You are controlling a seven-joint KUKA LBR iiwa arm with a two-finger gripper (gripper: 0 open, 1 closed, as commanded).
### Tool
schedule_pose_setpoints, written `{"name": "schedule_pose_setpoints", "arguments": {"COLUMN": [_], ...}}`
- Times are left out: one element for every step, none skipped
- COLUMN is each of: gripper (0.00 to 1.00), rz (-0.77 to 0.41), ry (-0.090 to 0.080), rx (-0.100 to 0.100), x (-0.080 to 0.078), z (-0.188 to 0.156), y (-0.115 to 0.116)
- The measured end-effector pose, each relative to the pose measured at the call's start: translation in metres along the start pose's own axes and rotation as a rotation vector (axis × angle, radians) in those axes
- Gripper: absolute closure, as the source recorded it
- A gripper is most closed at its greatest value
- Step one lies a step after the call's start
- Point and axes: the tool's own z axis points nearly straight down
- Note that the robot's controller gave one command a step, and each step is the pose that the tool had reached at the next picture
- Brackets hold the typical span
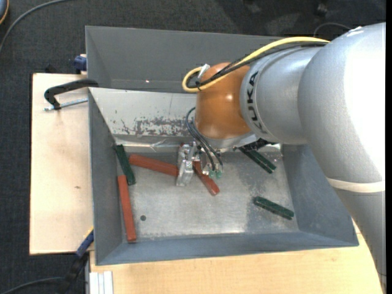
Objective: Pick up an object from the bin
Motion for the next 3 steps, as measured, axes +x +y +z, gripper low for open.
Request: {"name": "schedule_pose_setpoints", "arguments": {"gripper": [1.00,1.00,1.00], "rz": [-0.044,-0.037,-0.073], "ry": [-0.007,-0.007,0.001], "rx": [0.001,0.000,0.001], "x": [-0.016,0.002,0.001], "z": [-0.127,-0.205,-0.203], "y": [-0.032,-0.045,-0.049]}}
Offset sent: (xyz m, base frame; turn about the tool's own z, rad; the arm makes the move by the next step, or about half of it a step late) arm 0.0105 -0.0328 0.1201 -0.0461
